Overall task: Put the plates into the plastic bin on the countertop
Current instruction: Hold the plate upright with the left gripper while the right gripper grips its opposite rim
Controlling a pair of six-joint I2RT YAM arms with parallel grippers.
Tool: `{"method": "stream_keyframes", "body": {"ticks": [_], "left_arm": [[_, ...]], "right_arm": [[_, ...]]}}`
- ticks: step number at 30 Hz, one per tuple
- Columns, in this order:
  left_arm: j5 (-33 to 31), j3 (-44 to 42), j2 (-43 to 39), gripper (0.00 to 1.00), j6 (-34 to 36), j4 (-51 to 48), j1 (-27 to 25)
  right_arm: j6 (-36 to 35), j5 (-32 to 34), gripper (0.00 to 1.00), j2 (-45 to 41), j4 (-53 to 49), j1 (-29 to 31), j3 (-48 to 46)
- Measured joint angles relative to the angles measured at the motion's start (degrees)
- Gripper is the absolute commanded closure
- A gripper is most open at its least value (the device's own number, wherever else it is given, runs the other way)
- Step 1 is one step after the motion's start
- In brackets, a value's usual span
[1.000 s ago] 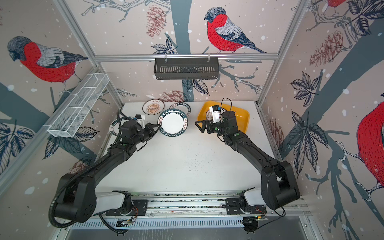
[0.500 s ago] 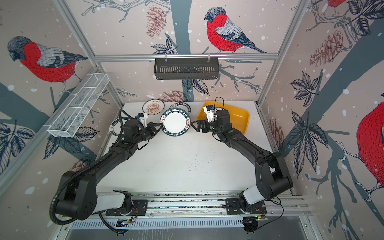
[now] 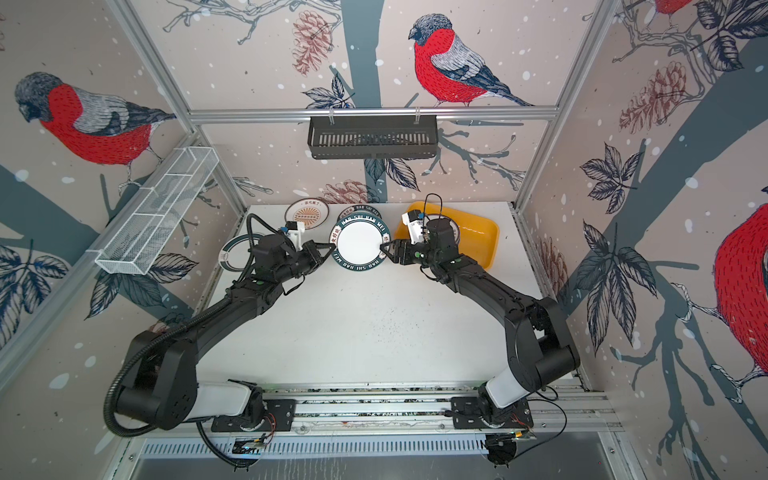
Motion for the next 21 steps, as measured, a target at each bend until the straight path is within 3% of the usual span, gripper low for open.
{"method": "stream_keyframes", "body": {"ticks": [5,10,14,21], "left_arm": [[0.15,0.00,0.24,1.00,-0.02,0.07,-0.33],[0.15,0.00,0.24,1.00,-0.04,0.50,-0.37],[0.15,0.00,0.24,1.00,0.20,1.07,-0.39],[0.02,0.00,0.24,0.65,0.31,1.53,-0.55]], "right_arm": [[0.48,-0.02,0.62,0.00,0.46,0.00,-0.02],[1.66,-0.35,0.81,0.04,1.53,0.00,-0.22],[3.37,-0.35,0.88,0.37,2.34,-0.02,-0.50],[5.77,-0.42,0.93,0.92,3.76,-0.15,-0.50]]}}
